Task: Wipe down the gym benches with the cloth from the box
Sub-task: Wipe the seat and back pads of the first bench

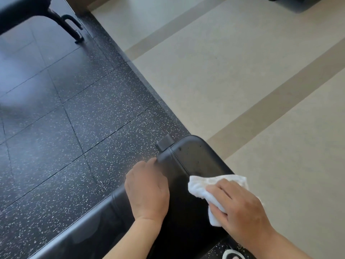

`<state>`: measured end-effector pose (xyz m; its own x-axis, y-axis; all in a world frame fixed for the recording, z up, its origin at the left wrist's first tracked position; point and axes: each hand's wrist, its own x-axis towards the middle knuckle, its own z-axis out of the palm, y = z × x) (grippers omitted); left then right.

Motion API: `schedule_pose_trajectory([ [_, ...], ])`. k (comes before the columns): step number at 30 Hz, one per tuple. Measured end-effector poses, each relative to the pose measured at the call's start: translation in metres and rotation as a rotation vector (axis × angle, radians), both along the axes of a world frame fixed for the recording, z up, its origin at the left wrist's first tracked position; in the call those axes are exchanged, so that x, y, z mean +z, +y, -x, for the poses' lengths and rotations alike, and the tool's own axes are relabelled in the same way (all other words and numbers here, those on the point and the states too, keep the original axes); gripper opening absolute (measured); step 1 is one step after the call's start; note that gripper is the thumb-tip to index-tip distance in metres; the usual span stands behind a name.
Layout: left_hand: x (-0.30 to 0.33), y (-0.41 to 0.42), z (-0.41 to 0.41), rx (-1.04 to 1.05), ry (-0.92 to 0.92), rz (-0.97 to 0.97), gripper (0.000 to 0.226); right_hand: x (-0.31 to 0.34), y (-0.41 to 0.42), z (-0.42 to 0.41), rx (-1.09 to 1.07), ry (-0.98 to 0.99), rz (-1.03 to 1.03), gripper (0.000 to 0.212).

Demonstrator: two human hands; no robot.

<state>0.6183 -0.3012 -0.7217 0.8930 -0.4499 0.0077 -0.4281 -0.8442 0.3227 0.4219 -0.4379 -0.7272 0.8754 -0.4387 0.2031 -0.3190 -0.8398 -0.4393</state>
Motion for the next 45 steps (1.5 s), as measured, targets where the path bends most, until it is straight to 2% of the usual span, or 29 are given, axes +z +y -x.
schedule_pose_trajectory([
  [4, -0.001, -0.001, 0.0, 0.013, -0.007, -0.014, 0.047, -0.007, 0.001, 0.011, -0.015, -0.026, 0.043, 0.024],
  [9, -0.001, -0.003, -0.001, 0.012, -0.017, -0.031, 0.052, -0.005, -0.016, -0.071, -0.082, -0.104, 0.061, 0.006],
  [12, -0.002, -0.004, -0.001, 0.017, -0.019, -0.047, 0.053, -0.002, -0.028, -0.128, -0.113, -0.09, 0.058, 0.013],
  [15, -0.001, -0.005, -0.001, 0.022, -0.03, -0.05, 0.053, -0.001, -0.031, -0.15, -0.101, -0.093, 0.044, 0.014],
  [21, 0.0, -0.005, 0.0, 0.021, -0.041, -0.048, 0.052, 0.003, -0.02, -0.087, -0.011, -0.045, 0.022, 0.008],
  [27, -0.003, -0.004, 0.0, 0.018, -0.041, -0.039, 0.05, 0.0, -0.02, -0.033, 0.022, -0.047, 0.071, 0.014],
  [31, -0.001, -0.006, 0.0, 0.022, -0.041, -0.042, 0.052, 0.004, -0.029, -0.091, -0.079, -0.047, 0.026, 0.008],
  [36, 0.004, -0.009, 0.001, 0.024, -0.012, -0.056, 0.055, 0.009, -0.038, -0.168, -0.136, -0.07, -0.002, 0.016],
  [39, 0.002, -0.008, 0.0, 0.019, -0.005, -0.069, 0.055, 0.011, -0.033, -0.146, -0.078, -0.08, -0.006, 0.012],
  [42, 0.001, -0.007, 0.0, 0.016, -0.013, -0.063, 0.054, 0.012, -0.017, -0.079, -0.009, -0.03, 0.007, 0.007],
  [45, 0.0, -0.008, 0.0, 0.023, -0.018, -0.055, 0.053, 0.007, -0.009, -0.004, 0.019, -0.011, 0.056, 0.017],
])
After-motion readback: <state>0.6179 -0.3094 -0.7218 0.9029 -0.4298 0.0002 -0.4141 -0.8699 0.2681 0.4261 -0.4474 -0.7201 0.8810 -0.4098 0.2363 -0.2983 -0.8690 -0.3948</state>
